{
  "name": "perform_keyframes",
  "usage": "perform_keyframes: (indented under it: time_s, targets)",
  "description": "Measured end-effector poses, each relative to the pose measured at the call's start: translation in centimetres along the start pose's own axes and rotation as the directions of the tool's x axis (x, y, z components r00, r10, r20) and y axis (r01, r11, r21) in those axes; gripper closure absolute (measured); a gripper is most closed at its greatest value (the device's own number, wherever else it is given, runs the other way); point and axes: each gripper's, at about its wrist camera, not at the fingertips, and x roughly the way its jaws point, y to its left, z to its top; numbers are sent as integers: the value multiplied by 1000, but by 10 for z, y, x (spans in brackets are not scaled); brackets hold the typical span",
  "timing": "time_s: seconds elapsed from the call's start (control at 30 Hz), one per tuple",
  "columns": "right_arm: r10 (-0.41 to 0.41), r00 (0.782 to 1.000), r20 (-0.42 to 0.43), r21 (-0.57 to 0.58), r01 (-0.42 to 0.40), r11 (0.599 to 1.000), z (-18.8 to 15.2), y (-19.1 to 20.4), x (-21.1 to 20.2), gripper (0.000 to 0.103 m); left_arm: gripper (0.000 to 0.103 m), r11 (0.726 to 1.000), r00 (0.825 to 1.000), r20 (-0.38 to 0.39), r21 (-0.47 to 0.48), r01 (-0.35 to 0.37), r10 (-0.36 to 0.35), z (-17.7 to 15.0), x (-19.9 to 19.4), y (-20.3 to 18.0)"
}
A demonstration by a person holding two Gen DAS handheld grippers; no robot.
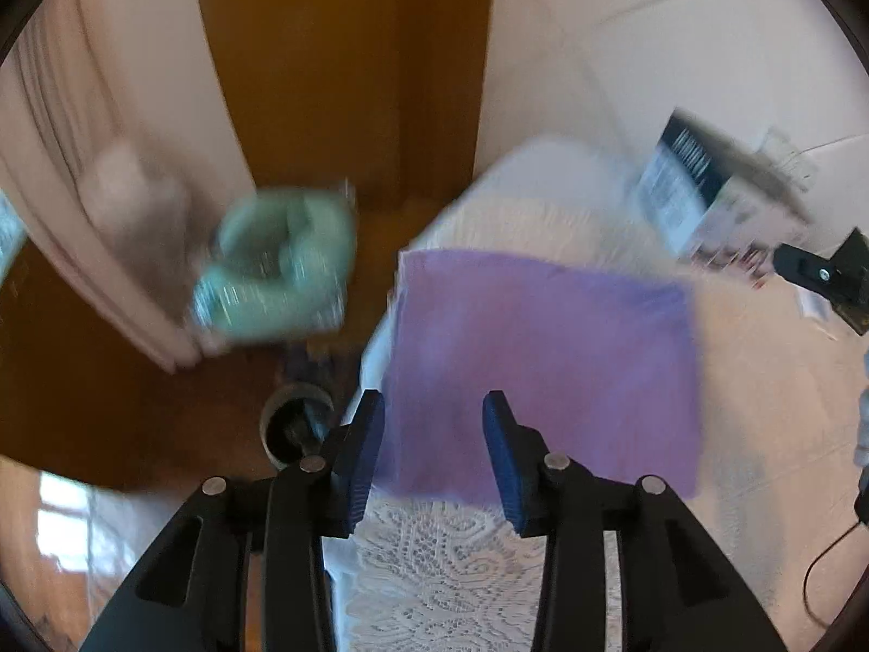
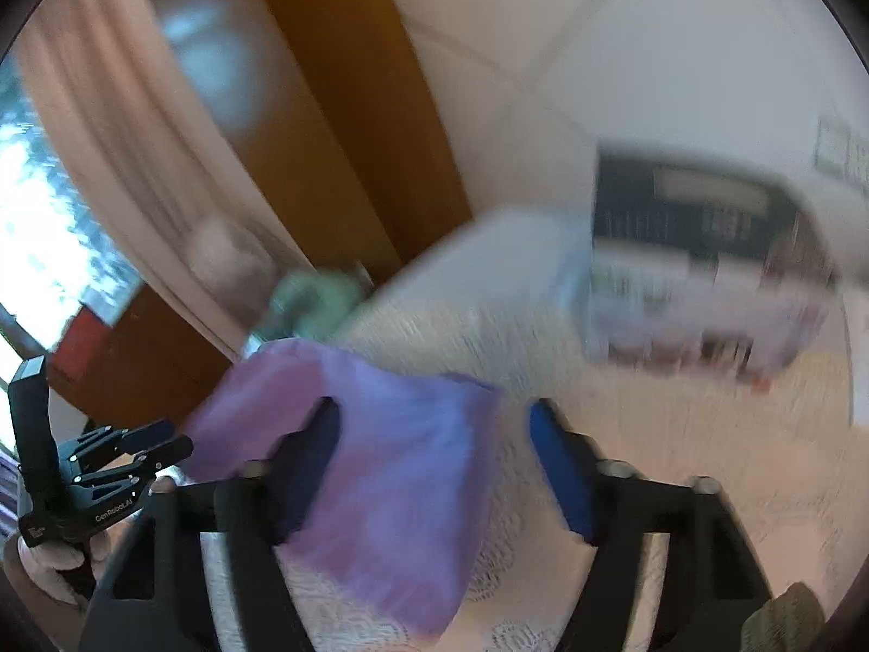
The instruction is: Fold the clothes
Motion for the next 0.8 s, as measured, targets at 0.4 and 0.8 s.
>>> perform_keyframes:
  time_s: [0.4, 0.8]
  targets:
    - [-92, 982, -165, 39, 99, 994, -61, 4, 32, 18, 65, 997, 997, -40, 39, 71, -70, -18, 13, -36]
    - [-137, 959, -249, -5, 140, 990, -106, 35, 19, 16, 54, 995, 1000, -27, 99, 7, -5, -43, -26, -64]
